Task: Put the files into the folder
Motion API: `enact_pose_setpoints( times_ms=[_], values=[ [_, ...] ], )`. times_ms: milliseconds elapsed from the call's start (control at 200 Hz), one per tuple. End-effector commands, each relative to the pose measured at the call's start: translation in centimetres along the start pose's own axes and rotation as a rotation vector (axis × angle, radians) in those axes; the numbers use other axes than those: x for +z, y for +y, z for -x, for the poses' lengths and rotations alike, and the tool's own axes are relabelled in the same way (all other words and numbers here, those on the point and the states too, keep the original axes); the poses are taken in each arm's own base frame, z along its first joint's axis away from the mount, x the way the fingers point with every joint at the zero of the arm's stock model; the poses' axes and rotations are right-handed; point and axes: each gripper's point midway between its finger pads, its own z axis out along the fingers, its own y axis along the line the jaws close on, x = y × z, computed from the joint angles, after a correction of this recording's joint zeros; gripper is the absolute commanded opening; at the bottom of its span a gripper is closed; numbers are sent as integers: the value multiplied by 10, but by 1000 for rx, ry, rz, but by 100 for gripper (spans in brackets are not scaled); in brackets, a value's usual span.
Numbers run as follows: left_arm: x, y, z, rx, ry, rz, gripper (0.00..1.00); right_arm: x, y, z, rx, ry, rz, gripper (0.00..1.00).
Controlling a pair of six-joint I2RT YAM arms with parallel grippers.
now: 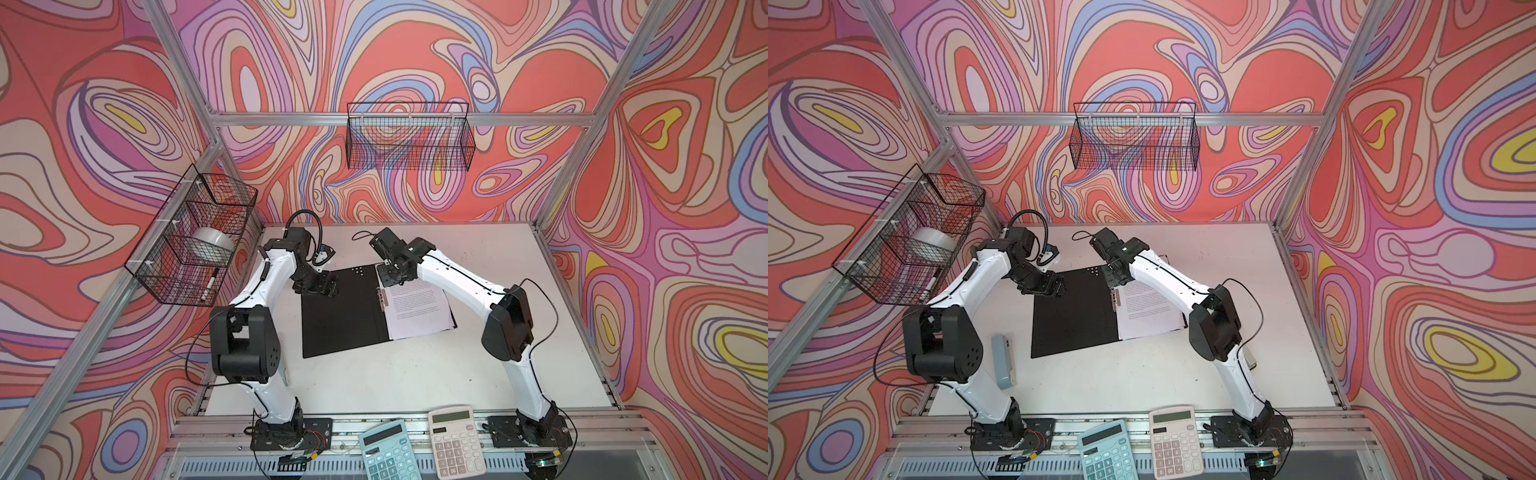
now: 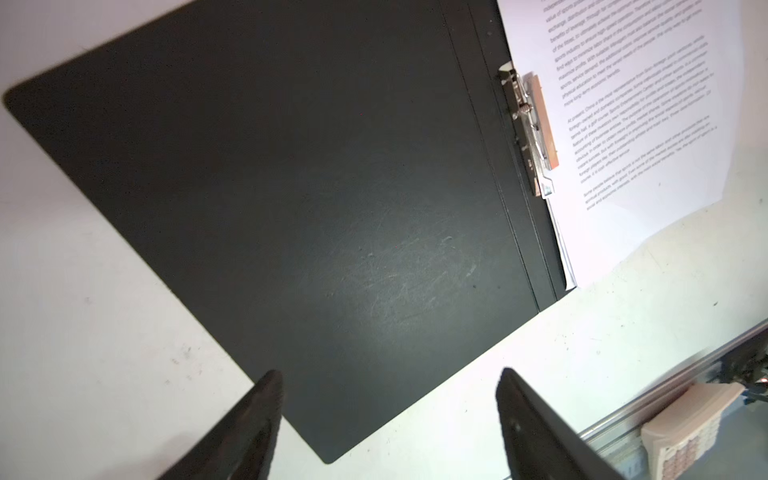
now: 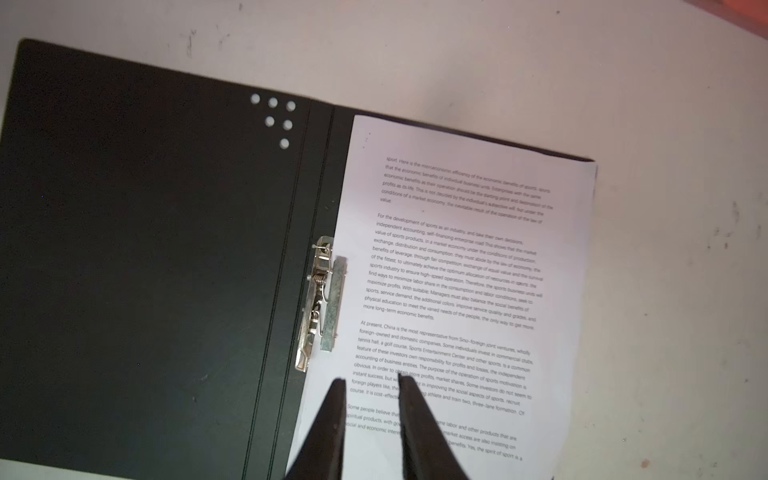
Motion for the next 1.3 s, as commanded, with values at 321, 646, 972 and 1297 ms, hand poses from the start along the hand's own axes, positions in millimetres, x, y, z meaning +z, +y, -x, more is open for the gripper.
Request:
enact_pose_setpoints(
  times_ms=[321, 646, 972, 1297],
  values=[
    [7, 38, -35, -130, 6, 212, 100, 5, -99, -6, 378, -62, 118, 51],
    [38, 52, -45, -278, 148, 217, 100, 12, -183, -57, 500, 7, 50, 61],
    [55, 74, -56, -370, 198, 278, 100, 31, -215, -70, 575, 88, 159, 60],
    [66, 82, -64, -392, 246, 256, 100, 62, -202, -68, 586, 179, 284, 56]
  ],
)
